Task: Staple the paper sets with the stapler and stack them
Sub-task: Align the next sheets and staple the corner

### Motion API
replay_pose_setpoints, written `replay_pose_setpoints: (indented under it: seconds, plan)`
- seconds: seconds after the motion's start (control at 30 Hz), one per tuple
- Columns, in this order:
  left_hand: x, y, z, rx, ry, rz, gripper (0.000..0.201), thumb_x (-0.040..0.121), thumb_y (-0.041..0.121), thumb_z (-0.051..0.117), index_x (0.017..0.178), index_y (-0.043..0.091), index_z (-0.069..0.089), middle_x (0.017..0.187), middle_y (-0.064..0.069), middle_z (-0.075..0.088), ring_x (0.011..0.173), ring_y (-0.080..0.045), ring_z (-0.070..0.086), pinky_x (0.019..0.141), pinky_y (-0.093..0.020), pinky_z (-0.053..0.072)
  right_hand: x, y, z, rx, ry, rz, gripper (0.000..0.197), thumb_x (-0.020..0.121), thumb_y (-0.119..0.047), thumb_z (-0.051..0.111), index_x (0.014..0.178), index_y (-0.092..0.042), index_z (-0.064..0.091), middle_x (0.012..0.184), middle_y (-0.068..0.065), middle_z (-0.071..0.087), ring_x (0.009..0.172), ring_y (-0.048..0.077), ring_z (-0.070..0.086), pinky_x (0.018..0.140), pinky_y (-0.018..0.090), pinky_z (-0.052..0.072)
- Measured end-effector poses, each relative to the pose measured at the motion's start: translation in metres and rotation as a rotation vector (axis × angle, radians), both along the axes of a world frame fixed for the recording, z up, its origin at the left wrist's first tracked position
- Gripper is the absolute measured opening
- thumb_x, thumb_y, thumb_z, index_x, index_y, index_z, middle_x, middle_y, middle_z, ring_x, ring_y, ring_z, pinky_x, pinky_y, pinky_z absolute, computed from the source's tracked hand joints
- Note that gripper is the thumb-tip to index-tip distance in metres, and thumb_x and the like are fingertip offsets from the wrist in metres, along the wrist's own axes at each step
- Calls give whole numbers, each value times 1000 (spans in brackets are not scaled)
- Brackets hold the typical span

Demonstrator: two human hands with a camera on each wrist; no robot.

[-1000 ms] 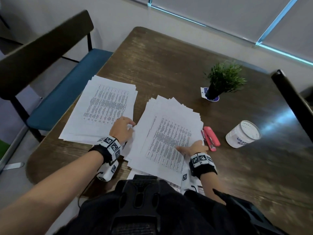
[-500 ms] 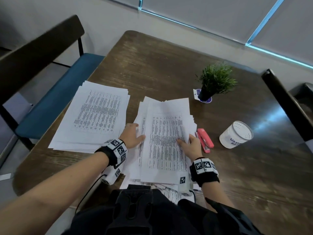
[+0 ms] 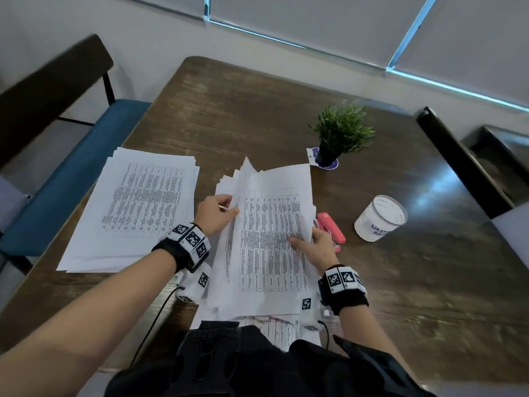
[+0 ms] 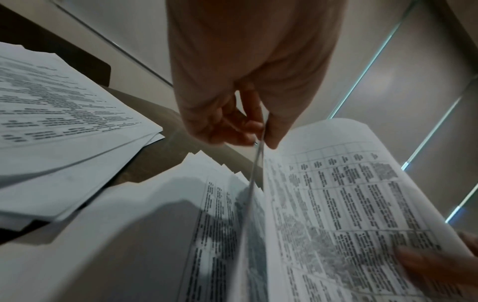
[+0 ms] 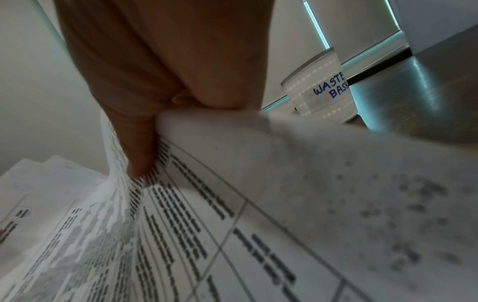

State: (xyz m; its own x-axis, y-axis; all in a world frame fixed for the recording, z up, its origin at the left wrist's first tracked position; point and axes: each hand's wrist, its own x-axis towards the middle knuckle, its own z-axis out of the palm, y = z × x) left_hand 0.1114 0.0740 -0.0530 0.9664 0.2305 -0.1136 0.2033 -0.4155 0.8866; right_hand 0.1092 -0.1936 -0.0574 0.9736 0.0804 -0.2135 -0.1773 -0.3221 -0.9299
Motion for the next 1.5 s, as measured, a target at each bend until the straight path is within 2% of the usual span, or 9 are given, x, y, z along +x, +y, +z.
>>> replay_pose_setpoints:
  seconds: [0.33,0.5,0.67,0.8,0.97,1.13,1.23,1.37,1.5]
  plan:
    - [-9,-12,13,-106,-11,-66,24,102,21,43,123,13,51,117,-2,59,110,-25,57,94,-37,45,13,2,-9,-241,-96,-28,30,91,-16,64,119,-7,61,114,5,67,106,19,62,94,31,47]
    - [-12,-20,13,49,72,-149,43,95,21,60,134,6,47,124,-5,59,113,-24,56,87,-27,41,15,9,-7,-242,-44,149,23,89,-17,66,112,-12,65,107,3,71,100,20,66,94,42,52]
    - [-14,-10,5,126,90,-83,33,95,3,52,128,4,55,123,-14,63,113,-31,59,83,-25,42,32,2,6,-504,-91,201,27,96,-35,56,85,-11,62,80,0,60,78,20,58,72,31,48]
    - [-18,-6,4,96,77,-83,35,95,1,52,130,7,56,118,-12,65,108,-30,60,87,-28,45,59,-17,10,-767,-101,142,35,98,-32,50,122,-11,63,118,6,64,111,25,58,91,29,43]
    - [-26,2,-3,110,25,-150,28,85,-9,58,90,16,70,85,-1,65,80,-20,60,59,-16,44,75,-30,6,-1083,2,-11,32,95,-27,51,125,-16,56,131,13,47,124,33,41,99,47,40]
    - [-44,0,-8,61,83,-214,16,85,18,73,74,25,64,77,9,65,74,-12,61,67,-22,49,78,-40,-18,-985,111,-127,43,89,-18,62,124,-1,44,127,24,51,119,40,50,97,45,43]
    - [-48,-5,-12,115,141,-244,14,89,32,69,89,18,68,87,3,69,75,-11,61,65,-20,46,78,-44,-26,-911,113,-230,33,91,-9,59,117,7,49,124,27,55,115,41,54,91,42,44]
    - [-42,-11,-16,189,212,-246,25,94,20,62,114,6,66,108,-8,68,93,-18,60,74,-18,39,77,-48,-24,-822,107,-319,29,91,-6,54,116,9,50,122,28,54,112,43,55,90,44,44]
    - [-33,-21,-19,211,257,-239,52,94,12,60,140,3,38,132,-19,55,122,-33,52,96,-31,40,74,-50,-14,-697,-15,-413,31,86,-5,58,114,6,53,116,27,59,106,44,57,89,46,47]
